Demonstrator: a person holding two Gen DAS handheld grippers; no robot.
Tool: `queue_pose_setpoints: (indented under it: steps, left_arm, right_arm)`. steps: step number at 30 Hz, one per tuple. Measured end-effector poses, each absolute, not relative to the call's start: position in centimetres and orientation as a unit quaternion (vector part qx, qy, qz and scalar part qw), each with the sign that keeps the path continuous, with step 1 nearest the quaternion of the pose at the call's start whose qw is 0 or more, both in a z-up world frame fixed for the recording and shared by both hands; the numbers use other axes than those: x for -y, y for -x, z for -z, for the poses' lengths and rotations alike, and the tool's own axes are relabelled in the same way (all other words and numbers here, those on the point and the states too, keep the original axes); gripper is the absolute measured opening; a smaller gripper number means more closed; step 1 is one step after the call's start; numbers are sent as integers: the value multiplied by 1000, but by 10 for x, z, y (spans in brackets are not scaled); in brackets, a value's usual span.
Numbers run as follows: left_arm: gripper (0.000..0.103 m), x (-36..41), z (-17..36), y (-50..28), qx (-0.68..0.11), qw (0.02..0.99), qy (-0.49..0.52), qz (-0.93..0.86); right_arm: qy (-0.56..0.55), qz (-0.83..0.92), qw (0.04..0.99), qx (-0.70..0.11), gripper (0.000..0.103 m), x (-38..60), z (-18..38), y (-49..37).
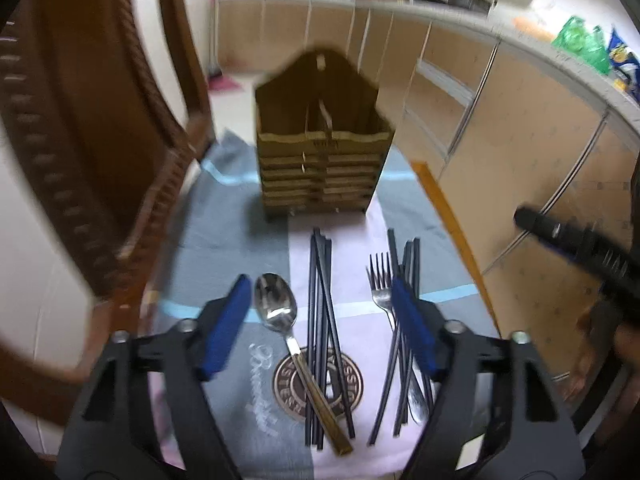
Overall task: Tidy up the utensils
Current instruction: 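Grasp black chopsticks by the spoon with left gripper while right grasps chopsticks by the fork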
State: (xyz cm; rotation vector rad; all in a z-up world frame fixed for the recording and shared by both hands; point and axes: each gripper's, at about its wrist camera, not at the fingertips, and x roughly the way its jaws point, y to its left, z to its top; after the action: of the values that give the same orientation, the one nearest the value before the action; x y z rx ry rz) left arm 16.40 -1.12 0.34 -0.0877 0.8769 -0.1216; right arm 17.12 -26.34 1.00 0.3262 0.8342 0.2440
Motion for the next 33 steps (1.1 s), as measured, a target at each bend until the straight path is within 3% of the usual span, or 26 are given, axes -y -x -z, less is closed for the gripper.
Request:
queue_pose_setpoints:
  steps: [2,6,11,16,21,33]
  left_arm:
    - [63,17,11,-189,-442,895,30,58]
    - [60,24,36,-229,-466,883,29,47]
    - [45,32,60,-272,-498,867,19,24]
    - [28,29,77,-293,-517,856,14,8]
    - [18,22,87,-301,-530,848,23,9]
    - [17,26,81,-315,-527,849,23,18]
  right_arm:
    - [-153,-114,877,-441,68,262,12,-192]
    - [-136,-86,861,-483,61,256,42,-223]
    - [-139,-79,838,-521,46,247,67,-251]
    - [-141,-85,832,-530,45,247,73,-267]
    - [-156,-92,826,-534,45,246,74,-271]
    - [-156,-93,823,-538,45,246,78,-272]
